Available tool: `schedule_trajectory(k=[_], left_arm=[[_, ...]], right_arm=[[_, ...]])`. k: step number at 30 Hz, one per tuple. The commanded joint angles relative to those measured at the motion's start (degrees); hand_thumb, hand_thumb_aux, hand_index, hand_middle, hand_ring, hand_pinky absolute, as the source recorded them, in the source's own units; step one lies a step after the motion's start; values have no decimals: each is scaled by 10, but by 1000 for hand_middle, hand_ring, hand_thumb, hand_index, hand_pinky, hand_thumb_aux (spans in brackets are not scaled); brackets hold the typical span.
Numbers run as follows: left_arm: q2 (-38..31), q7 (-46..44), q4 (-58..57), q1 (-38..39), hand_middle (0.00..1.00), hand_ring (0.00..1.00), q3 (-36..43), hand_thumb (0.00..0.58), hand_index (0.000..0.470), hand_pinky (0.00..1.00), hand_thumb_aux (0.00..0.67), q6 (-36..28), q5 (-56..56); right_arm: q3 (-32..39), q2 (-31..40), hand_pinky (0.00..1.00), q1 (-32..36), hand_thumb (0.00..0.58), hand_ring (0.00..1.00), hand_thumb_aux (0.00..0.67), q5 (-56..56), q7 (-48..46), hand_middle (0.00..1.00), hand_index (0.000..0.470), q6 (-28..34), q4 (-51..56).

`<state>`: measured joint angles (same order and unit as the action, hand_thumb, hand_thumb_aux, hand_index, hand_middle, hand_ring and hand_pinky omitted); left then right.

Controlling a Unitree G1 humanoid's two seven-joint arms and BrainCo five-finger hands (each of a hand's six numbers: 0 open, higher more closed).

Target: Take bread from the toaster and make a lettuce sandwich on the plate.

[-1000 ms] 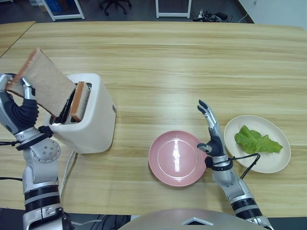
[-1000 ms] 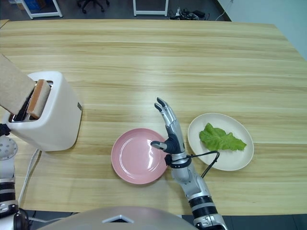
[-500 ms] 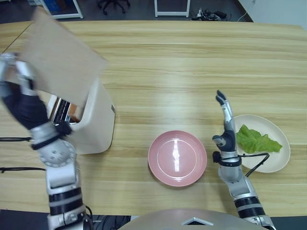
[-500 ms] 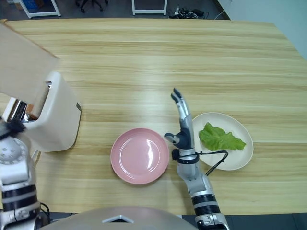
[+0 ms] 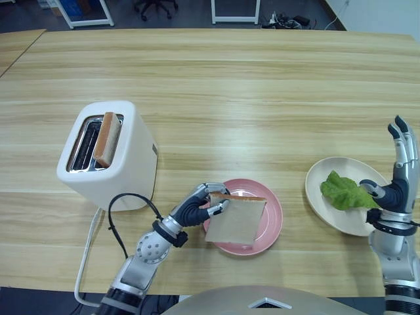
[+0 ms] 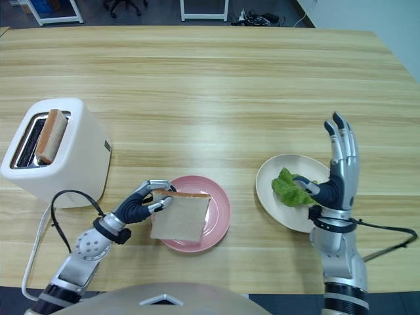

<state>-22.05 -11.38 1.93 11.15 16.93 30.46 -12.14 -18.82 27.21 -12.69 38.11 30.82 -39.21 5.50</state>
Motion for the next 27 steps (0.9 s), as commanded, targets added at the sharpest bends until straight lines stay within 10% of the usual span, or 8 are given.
schedule_trajectory(k=[1,9,11,14,21,22,23,27], left_arm=[[20,25,-62,-15,1000,1000,16,580,470,1000,670,21,-57],[10,151,-93,-18,871,871,-1,580,470,871,670,41,-218],[3,181,-82,-15,0,0,-6,570,407,0,581,40,-254],[-10,205,-54,-3,0,0,-14,14,6,0,8,40,-283],[-33,230,22,22,0,0,-40,0,0,0,0,31,-327],[-35,231,32,26,0,0,-43,0,0,0,0,30,-330],[-35,234,45,32,0,0,-47,0,0,0,0,29,-331],[-41,240,79,48,0,0,-70,0,0,0,0,23,-321]], right_arm=[[3,55,0,-24,0,0,0,78,25,0,0,45,58],[70,140,0,-26,0,0,0,182,36,0,0,185,181],[101,148,0,-10,0,0,0,181,26,0,0,196,208],[134,160,0,-3,0,0,0,176,18,0,0,210,225],[181,186,0,18,0,0,0,168,16,0,0,227,238],[185,188,0,21,71,0,42,167,17,0,29,229,238],[190,191,0,25,454,0,357,166,19,0,251,231,238],[200,199,0,22,580,0,670,162,34,0,470,238,225]])
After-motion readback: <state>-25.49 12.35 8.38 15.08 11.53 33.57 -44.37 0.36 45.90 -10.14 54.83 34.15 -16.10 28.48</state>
